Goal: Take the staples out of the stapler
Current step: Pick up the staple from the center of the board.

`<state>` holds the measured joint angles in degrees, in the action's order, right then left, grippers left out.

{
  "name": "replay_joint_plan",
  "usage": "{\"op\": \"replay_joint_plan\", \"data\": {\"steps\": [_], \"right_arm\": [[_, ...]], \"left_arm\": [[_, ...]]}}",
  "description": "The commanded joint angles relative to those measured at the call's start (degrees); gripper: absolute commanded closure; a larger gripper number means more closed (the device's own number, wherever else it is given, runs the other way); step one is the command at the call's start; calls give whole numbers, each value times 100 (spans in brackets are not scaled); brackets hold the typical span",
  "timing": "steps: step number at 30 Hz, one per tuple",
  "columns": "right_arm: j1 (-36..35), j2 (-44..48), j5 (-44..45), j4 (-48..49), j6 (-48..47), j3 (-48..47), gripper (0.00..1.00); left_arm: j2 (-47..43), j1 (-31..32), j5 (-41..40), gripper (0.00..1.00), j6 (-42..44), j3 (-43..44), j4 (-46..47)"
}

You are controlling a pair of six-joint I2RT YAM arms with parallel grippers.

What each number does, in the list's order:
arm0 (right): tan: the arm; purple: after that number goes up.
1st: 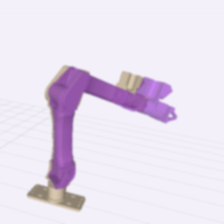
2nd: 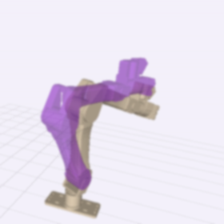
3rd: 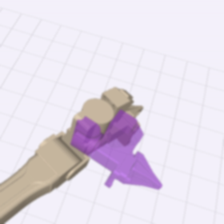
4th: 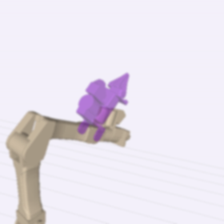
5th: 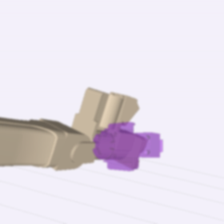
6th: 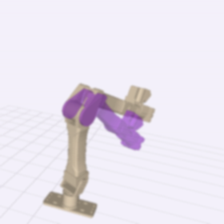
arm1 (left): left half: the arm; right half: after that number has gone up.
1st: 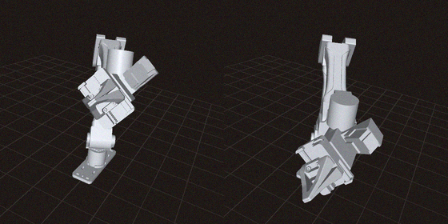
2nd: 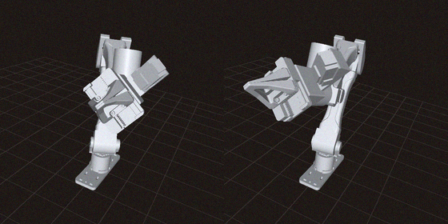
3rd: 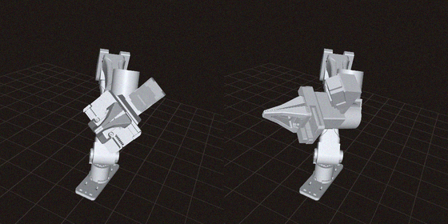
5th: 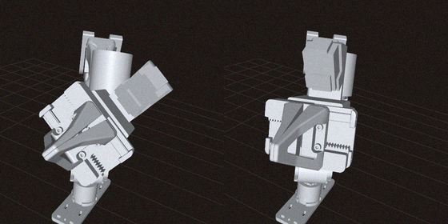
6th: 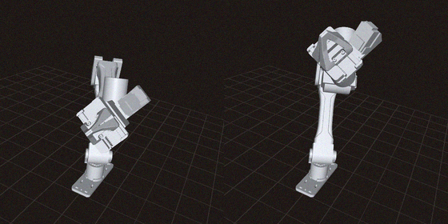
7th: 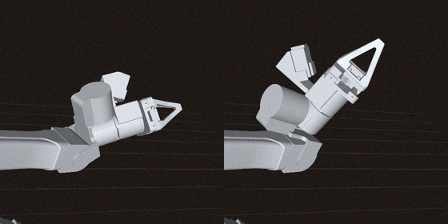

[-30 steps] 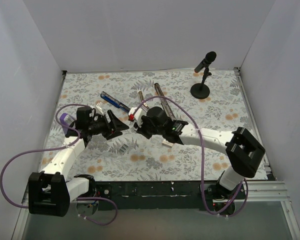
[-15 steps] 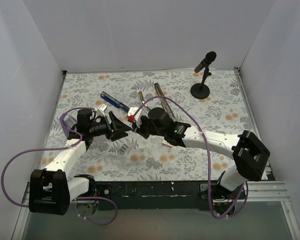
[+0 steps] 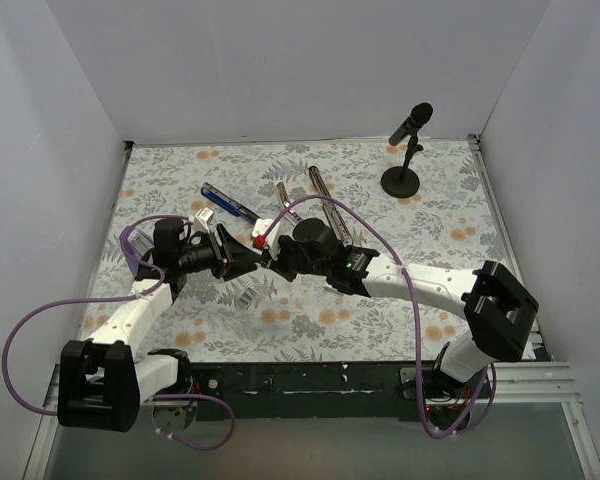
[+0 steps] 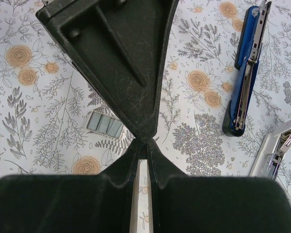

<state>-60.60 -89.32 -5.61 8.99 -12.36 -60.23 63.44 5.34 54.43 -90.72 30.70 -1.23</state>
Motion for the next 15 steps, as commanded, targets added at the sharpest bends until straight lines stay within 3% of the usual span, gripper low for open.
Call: {"op": "replay_joint_plan", "data": {"steps": [1, 15], "right_arm": [[-66, 178, -63, 217, -38, -139, 99], [-75, 204, -99, 278, -21, -51, 97]], "left_arm": [[-86, -25, -3, 55, -16, 42, 71], [-104, -25, 6, 74, -95, -11, 88]]}}
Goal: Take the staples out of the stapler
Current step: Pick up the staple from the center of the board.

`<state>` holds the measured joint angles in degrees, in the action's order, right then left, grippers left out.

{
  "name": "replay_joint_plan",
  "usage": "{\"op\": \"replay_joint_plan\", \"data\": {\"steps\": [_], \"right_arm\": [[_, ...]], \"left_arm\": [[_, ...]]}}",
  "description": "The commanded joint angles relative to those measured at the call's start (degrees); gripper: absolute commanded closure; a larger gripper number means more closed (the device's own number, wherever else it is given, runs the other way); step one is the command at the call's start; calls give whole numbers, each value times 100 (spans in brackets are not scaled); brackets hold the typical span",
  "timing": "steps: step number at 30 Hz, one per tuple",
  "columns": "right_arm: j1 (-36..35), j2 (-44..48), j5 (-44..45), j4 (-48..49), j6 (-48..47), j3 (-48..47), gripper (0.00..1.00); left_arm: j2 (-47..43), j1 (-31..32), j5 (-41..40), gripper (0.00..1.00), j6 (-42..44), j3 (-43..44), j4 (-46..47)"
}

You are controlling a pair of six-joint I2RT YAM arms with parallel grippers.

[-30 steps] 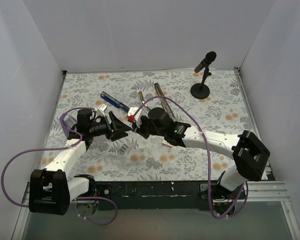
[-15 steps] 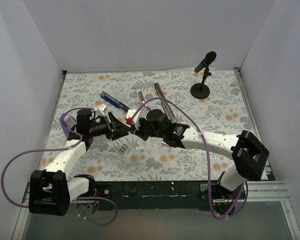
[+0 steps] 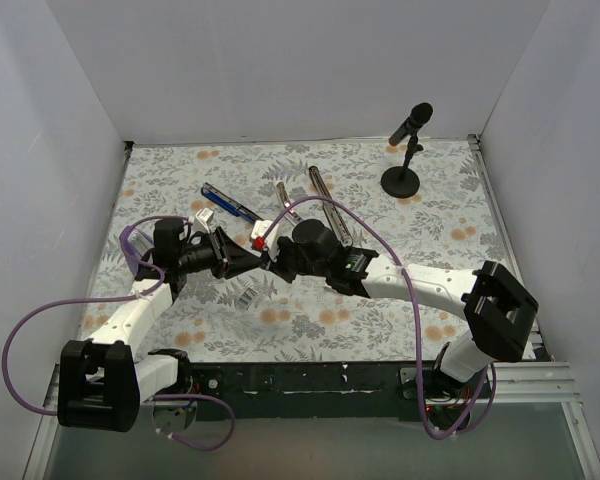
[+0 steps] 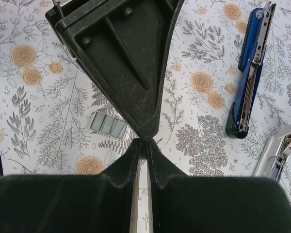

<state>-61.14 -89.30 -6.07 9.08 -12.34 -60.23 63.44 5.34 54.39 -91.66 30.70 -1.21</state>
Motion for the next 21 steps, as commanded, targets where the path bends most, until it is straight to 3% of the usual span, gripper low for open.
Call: {"op": "replay_joint_plan", "data": {"steps": [1, 7, 14, 19, 21], "right_arm": [[-29, 211, -61, 278, -32, -42, 97], [-29, 211, -79, 270, -32, -7, 91], [6, 290, -412, 42, 65, -33, 68], [322, 439, -1492, -275, 345, -59, 56], [724, 457, -2413, -284, 793, -68, 55]], "left_arm": [[-95, -25, 10, 75, -1, -29, 86], [-60, -33, 36, 82, 34, -37, 86], [-60, -25, 89, 84, 201, -29, 86], [45, -33, 220, 84, 543, -29, 323], [98, -33, 466, 85, 640, -37, 524]]}}
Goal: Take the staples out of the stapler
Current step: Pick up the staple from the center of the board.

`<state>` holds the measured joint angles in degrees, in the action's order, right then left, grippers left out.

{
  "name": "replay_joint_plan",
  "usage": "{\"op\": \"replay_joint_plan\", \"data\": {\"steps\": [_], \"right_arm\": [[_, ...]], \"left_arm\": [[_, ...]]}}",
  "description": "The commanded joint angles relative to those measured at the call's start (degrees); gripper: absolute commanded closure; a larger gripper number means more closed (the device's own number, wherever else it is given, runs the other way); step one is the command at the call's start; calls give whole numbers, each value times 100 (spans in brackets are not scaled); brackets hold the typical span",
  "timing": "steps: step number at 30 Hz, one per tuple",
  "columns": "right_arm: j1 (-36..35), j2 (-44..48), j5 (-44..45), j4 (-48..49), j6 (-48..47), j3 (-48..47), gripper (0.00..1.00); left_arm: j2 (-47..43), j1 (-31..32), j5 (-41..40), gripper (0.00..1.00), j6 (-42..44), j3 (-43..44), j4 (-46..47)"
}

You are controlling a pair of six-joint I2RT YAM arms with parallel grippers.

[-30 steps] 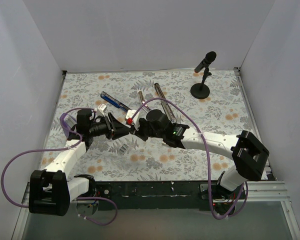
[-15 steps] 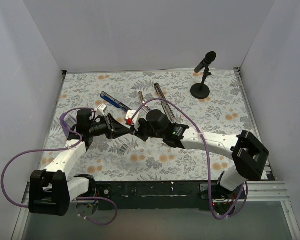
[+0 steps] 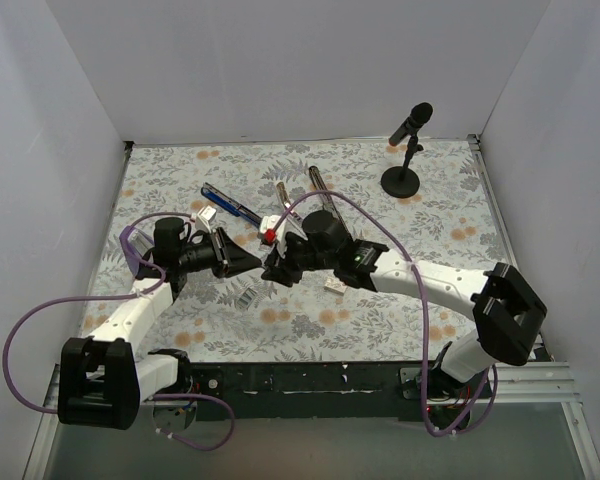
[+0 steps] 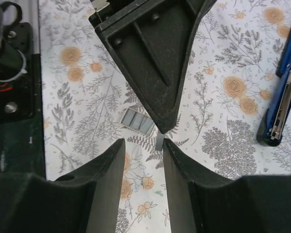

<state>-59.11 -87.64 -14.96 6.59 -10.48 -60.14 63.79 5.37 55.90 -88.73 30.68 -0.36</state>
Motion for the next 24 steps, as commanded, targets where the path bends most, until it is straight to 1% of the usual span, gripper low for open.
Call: {"op": "replay_joint_plan", "data": {"steps": [1, 2, 3, 5, 6, 7, 11, 12, 15, 16, 18, 21, 24], "right_arm": [[689, 273, -1875, -9, 852, -94, 55], [856, 230, -2601, 78, 1037, -86, 55], [1188, 195, -3000, 340, 1666, -77, 55], [1419, 124, -3738, 465, 2092, -129, 55], [1577, 106, -3881, 562, 2425, -138, 55], [1622, 115, -3944, 537, 2515, -165, 55], [1798, -68, -4689, 422, 2867, -454, 52], [1824, -104, -4787, 422, 2928, -542, 52], [1824, -201, -5078, 834, 3385, -551, 48], [1824, -219, -5096, 870, 3429, -560, 43], [1807, -280, -5017, 993, 3526, -525, 39], [1807, -412, -4929, 976, 3588, -586, 38], [1807, -588, -4946, 941, 3641, -744, 37]], "left_arm": [[72, -27, 403, 85, 382, -27, 519], [72, -27, 500, 85, 461, -18, 606], [37, -27, 571, 85, 505, -18, 755], [-16, -27, 580, 86, 698, 87, 827], [-33, -18, 589, 86, 786, 140, 862], [-51, -18, 589, 86, 830, 193, 871], [-68, -18, 668, 86, 928, 334, 1152], [-77, -9, 694, 86, 884, 334, 1291], [-165, -9, 861, 85, 787, 299, 1652], [-209, -9, 870, 85, 726, 246, 1723], [-340, -1, 914, 85, 647, 185, 1994], [-507, 0, 984, 85, 567, 70, 2224], [-561, -1, 993, 84, 532, 17, 2251]]}}
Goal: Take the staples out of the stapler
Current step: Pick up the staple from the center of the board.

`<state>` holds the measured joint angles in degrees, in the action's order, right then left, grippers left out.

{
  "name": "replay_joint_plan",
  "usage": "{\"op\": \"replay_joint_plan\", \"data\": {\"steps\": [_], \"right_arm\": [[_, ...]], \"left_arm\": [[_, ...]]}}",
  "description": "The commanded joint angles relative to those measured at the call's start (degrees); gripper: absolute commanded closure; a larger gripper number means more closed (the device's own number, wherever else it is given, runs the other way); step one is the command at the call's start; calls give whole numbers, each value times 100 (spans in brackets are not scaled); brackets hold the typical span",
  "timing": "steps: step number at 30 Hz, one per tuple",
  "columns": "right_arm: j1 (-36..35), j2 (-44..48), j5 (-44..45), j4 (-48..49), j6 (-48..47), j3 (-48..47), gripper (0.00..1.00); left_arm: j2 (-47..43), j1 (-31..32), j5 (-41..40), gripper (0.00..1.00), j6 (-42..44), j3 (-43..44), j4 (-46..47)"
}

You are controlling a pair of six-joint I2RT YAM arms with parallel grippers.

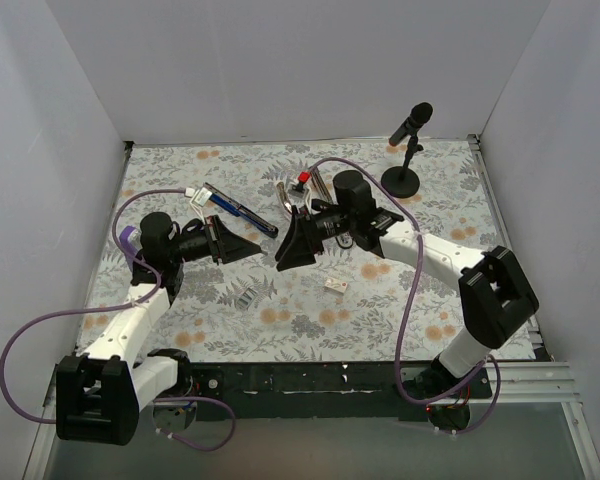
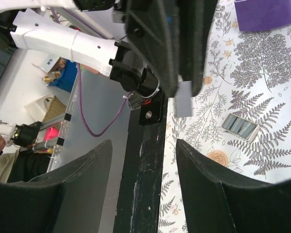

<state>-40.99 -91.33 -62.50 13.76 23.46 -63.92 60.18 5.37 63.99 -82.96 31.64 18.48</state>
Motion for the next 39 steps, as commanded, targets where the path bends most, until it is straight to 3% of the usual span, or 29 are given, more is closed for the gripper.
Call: {"op": "replay_joint_plan", "data": {"steps": [1, 5, 10, 21, 39], "right_arm": [[-5, -262, -201, 215, 264, -410, 36], [-5, -517, -201, 84, 194, -787, 36], [-5, -886, -228, -856, -394, -1386, 36], [-146, -860, -298, -858, -624, -1404, 38], [-190, -878, -350, -480, -413, -1219, 60]], "left_arm": [[-200, 0, 202, 84, -54, -96, 384], [-200, 0, 290, 84, -177, -140, 560], [-297, 0, 387, 83, -441, -246, 912], [-253, 0, 386, 83, -405, -299, 885], [-235, 0, 369, 82, -353, -316, 807]]}}
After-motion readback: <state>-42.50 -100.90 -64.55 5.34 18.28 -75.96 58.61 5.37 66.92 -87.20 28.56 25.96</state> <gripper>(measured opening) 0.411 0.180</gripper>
